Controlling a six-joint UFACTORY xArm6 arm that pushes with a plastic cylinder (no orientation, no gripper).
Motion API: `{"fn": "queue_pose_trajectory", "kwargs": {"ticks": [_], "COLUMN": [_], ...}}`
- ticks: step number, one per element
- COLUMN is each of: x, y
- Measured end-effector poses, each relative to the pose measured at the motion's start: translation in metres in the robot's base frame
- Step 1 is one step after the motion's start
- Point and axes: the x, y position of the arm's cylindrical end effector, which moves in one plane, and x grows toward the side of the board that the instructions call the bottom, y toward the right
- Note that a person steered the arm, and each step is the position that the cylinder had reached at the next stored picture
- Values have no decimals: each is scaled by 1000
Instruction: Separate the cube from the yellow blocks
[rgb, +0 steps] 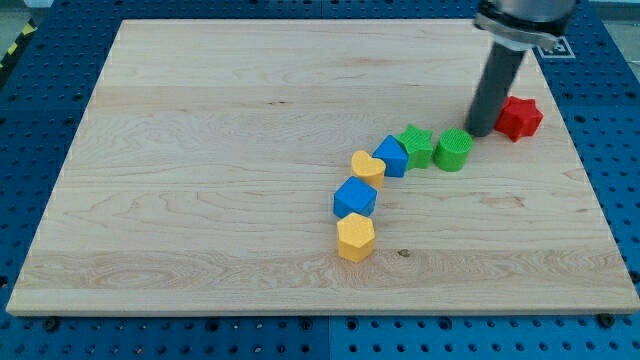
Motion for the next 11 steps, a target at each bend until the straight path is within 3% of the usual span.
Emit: {"fn": "queue_pose_trajectory", "kwargs": {"ticks": [1, 3, 5, 7, 11], "x": [24, 84, 127, 126, 68], "y": [24, 5, -130, -157, -254]}}
